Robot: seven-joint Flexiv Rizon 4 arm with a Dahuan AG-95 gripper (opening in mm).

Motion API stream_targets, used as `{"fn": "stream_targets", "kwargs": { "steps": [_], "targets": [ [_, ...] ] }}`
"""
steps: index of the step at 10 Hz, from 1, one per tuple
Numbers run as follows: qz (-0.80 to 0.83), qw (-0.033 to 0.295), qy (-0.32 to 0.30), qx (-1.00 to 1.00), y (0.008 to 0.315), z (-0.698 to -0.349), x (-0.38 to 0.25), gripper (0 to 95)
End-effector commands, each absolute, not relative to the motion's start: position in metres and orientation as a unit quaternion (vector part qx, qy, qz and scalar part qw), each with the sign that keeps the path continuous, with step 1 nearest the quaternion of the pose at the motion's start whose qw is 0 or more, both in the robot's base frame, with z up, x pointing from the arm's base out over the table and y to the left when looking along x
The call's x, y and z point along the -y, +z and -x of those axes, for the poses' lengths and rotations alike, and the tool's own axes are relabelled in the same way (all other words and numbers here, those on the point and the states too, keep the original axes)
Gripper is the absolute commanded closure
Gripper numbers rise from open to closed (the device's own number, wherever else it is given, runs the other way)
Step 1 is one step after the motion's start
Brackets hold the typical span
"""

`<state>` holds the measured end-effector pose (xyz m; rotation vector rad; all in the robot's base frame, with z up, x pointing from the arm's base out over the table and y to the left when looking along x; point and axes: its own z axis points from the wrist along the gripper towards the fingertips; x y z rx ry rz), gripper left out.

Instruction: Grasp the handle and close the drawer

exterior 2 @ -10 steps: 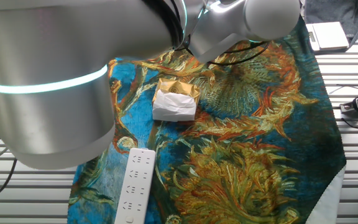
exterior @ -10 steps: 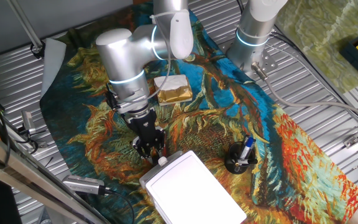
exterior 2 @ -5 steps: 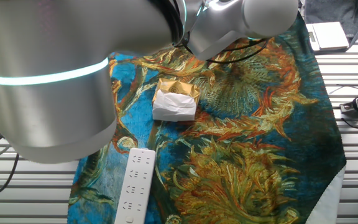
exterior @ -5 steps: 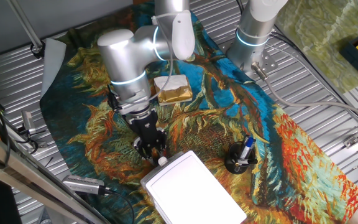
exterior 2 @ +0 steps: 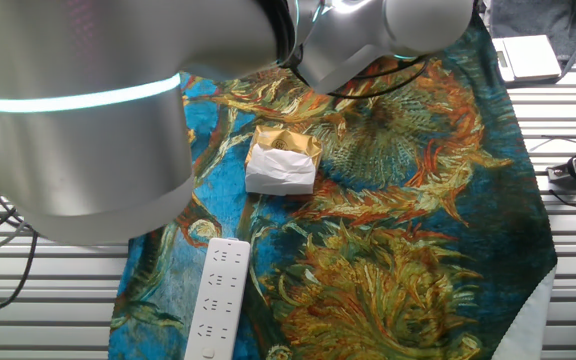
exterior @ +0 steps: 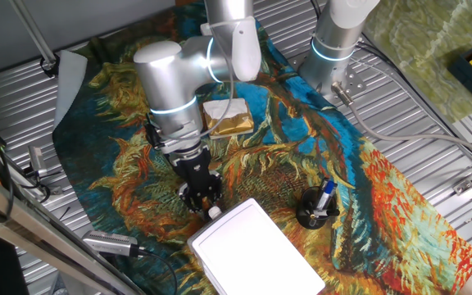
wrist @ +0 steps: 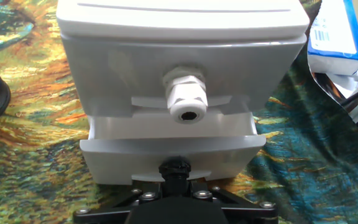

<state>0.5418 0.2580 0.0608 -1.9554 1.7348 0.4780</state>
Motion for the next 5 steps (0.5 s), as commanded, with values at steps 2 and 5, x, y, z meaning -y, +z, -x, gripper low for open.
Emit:
{"fn": "stream_targets", "kwargs": {
  "steps": [2, 5],
  "targets": [
    [0.714, 0.238, 0.176, -0.634, 0.0623, -0.5403, -0.2608, 95.0],
    [0.712, 0.238, 0.174, -0.637, 0.0616, -0.5388, -0.2649, 95.0]
  ]
}}
